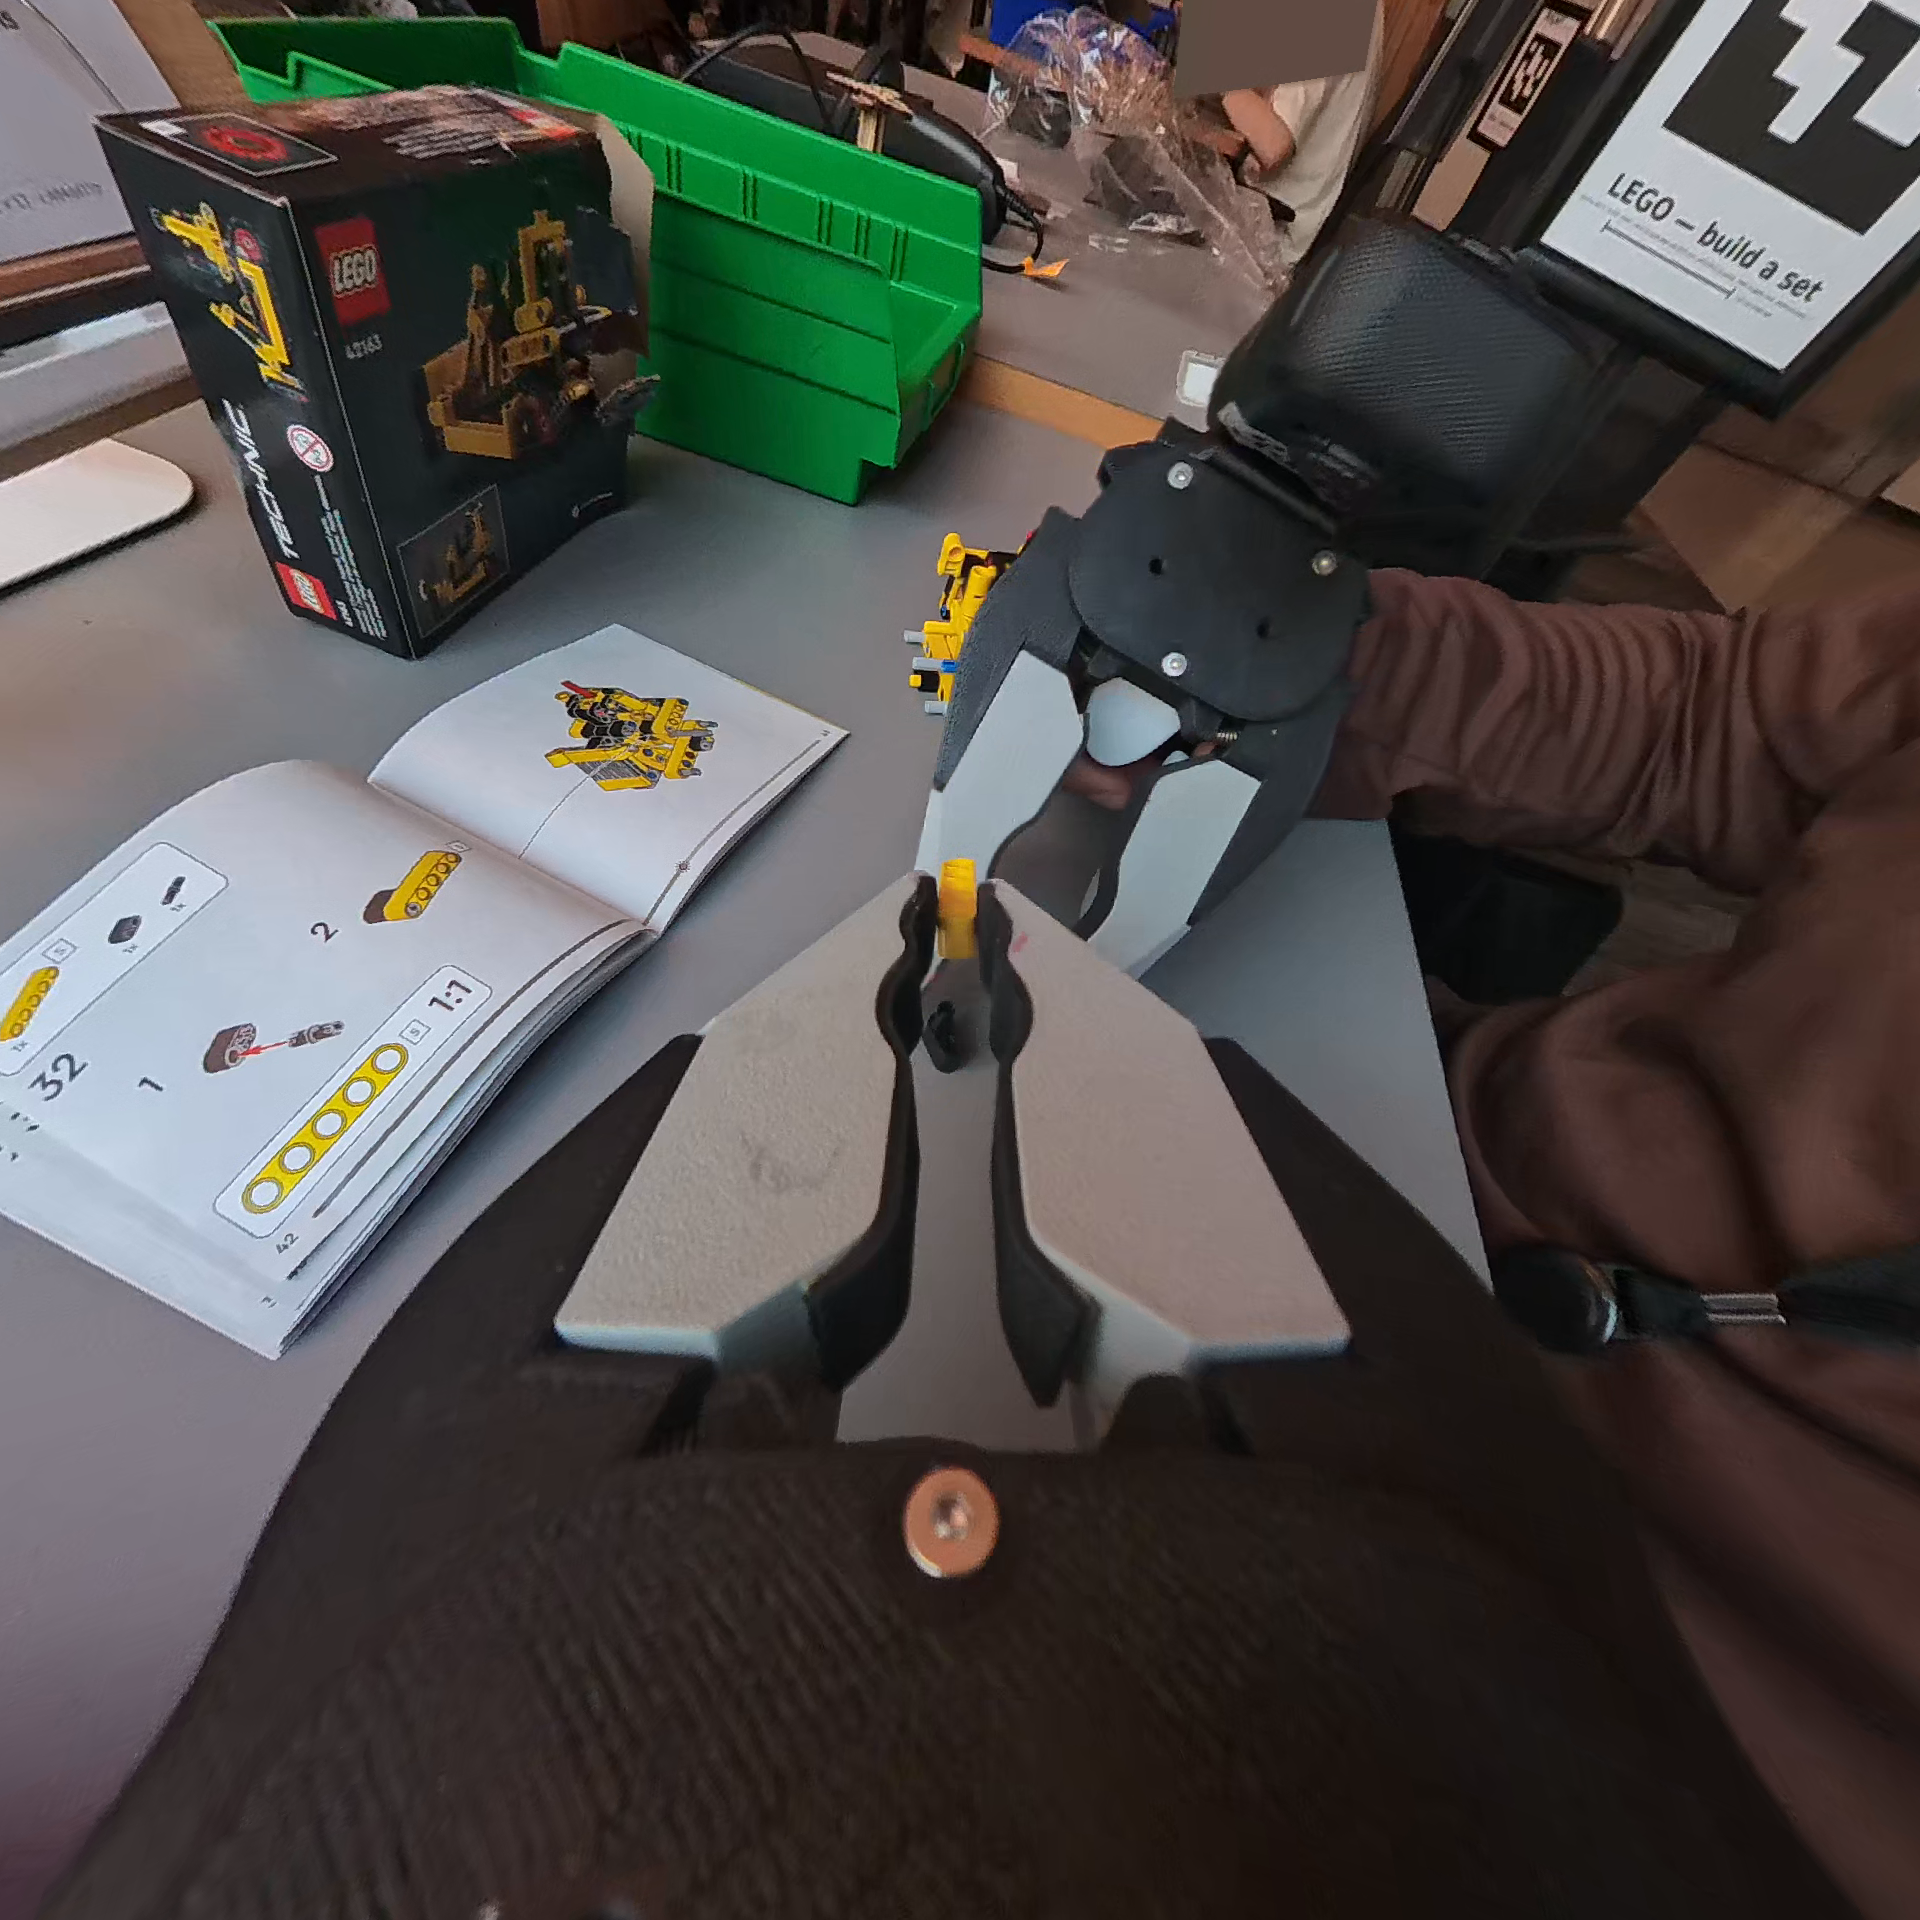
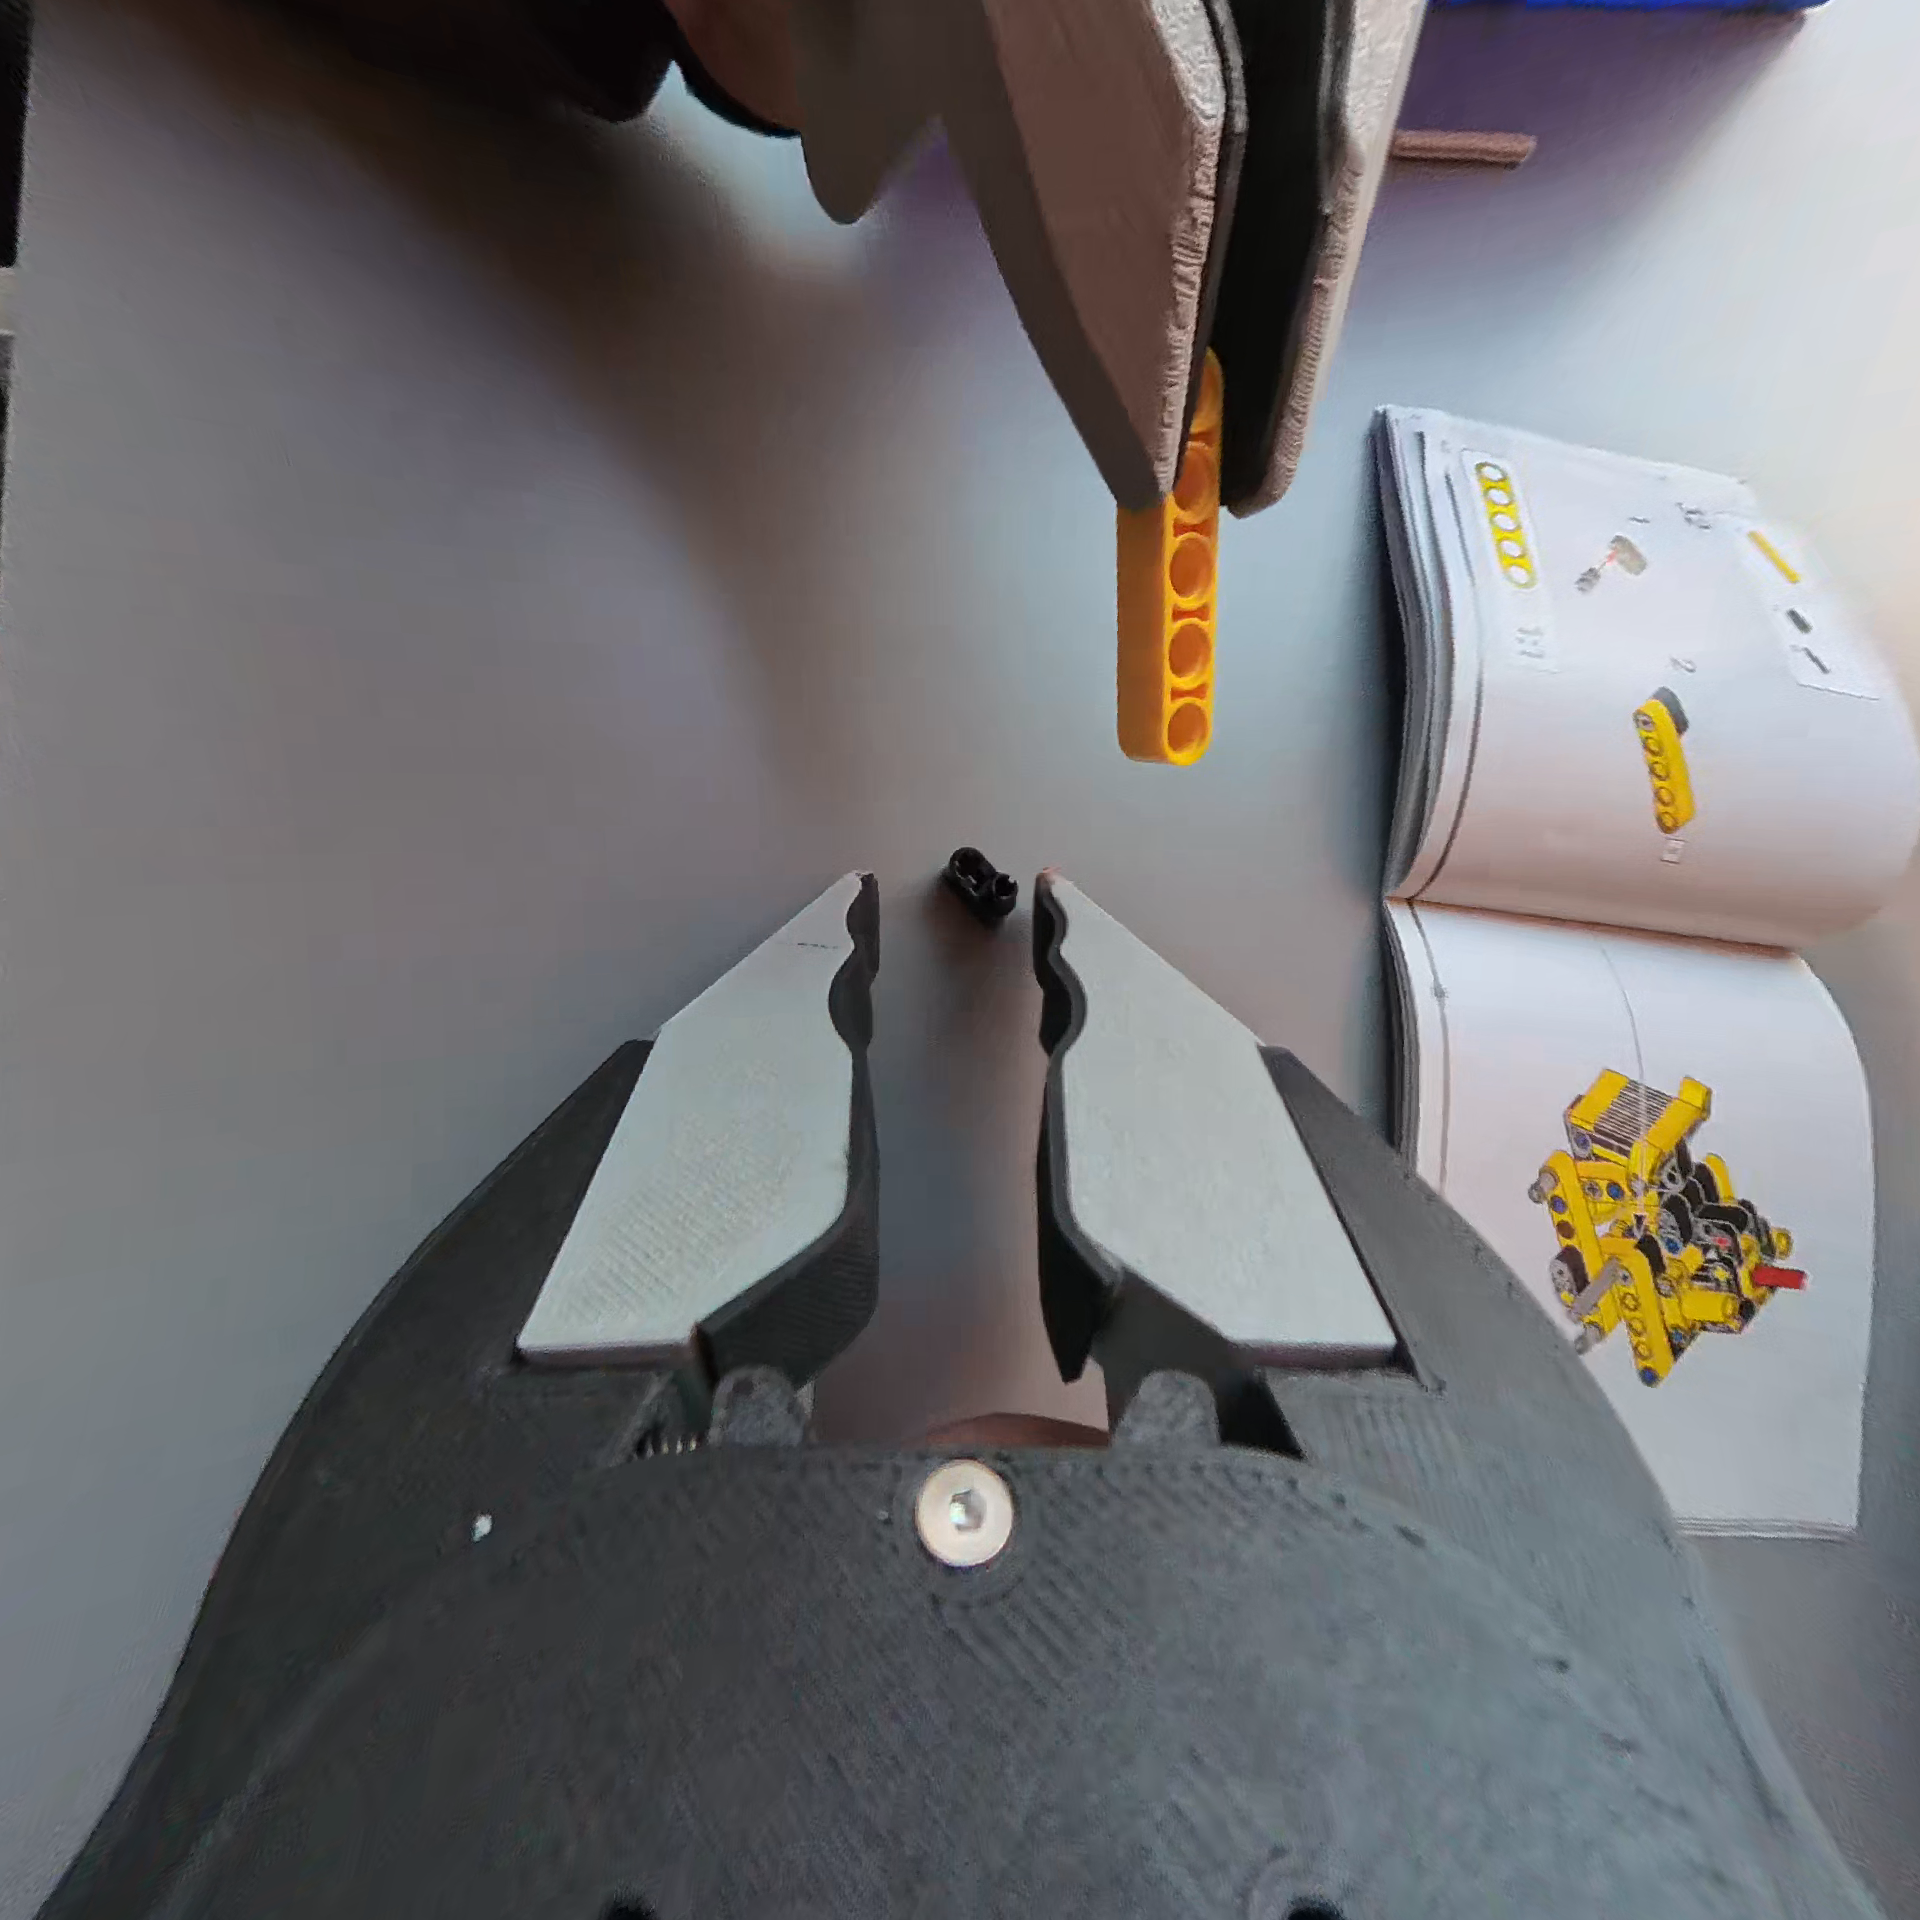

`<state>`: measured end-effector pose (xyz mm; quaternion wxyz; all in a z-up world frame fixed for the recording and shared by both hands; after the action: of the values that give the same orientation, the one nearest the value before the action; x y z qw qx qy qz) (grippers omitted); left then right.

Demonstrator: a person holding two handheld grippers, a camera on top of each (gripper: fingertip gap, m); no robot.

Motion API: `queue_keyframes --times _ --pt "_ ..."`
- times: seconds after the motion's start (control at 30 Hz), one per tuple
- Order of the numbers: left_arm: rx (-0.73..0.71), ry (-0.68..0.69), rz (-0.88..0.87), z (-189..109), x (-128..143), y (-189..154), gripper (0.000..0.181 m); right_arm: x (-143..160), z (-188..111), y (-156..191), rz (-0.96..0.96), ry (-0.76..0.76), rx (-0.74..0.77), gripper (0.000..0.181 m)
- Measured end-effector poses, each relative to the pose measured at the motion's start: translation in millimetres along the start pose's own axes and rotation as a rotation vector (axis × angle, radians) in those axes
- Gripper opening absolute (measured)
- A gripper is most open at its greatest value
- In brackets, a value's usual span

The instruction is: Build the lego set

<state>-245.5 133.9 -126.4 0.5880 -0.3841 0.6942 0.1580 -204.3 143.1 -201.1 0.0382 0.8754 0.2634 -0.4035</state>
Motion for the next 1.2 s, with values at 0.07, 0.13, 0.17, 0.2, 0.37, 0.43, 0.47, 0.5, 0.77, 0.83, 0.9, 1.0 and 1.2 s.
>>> queue_keyframes --times 0.07,0.13,0.17,0.2,0.37,0.43,0.47,0.5,0.77,0.83,0.9,1.0,1.2 --pt "0.002 0.003 -0.007 1.1 1.5 0.3 0.005 1.7 -1.6 3.8 0.01 0.014 -0.035 0.023" --pt "-0.001 0.012 -0.003 2.3 3.0 0.4 0.005 4.1 -5.1 8.3 0.013 0.013 -0.045 0.02" --pt "0.002 0.01 0.0 2.6 2.7 -0.6 0.005 4.8 -6.7 11.7 0.018 0.005 -0.053 0.018" --pt "0.006 0.009 0.003 3.1 2.7 -1.7 0.005 5.2 -8.1 15.3 0.027 -0.005 -0.061 0.018" --pt "0.037 0.022 0.063 5.4 5.5 -7.8 0.005 5.3 -17.2 12.6 0.079 -0.038 0.006 0.019" --pt "0.037 0.028 0.103 7.1 8.0 -8.1 0.005 0.7 -23.7 3.8 0.152 -0.07 0.055 0.018" --pt "0.029 0.041 0.108 8.2 10.6 -6.2 0.005 -1.8 -25.9 3.3 0.188 -0.087 0.056 0.017" --pt "0.021 0.053 0.104 9.1 13.3 -3.7 0.005 -2.7 -26.8 3.4 0.21 -0.094 0.062 0.017" --pt "0.007 0.045 0.072 8.5 12.8 1.4 0.004 9.8 -14.2 14.2 0.194 -0.019 0.04 0.011" --pt "0.006 0.044 0.073 8.1 12.4 1.5 0.005 8.7 -8.9 11.9 0.192 -0.019 0.03 0.014" --pt "0.006 0.044 0.072 7.6 12.6 1.8 0.005 5.3 -4.1 9.1 0.187 -0.032 0.021 0.014" --pt "0.008 0.042 0.07 7.0 11.9 1.4 0.005 1.3 0.9 6.8 0.17 -0.039 0.005 0.014" --pt "0.012 0.042 0.077 6.7 11.0 -0.9 0.005 -1.4 3.9 4.7 0.158 -0.044 -0.025 0.015"
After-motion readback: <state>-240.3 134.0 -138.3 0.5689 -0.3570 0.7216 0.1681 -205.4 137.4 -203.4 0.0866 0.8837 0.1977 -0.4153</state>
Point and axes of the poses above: each gripper's, where its closed fingertips meet, z out along the fingers, x out of its underside, y = z × x across the jaws, the point moved 2 cm from there along -z, back along the fingers, and after that the axes turned 4 degrees about -y, right-handed, at the moved point
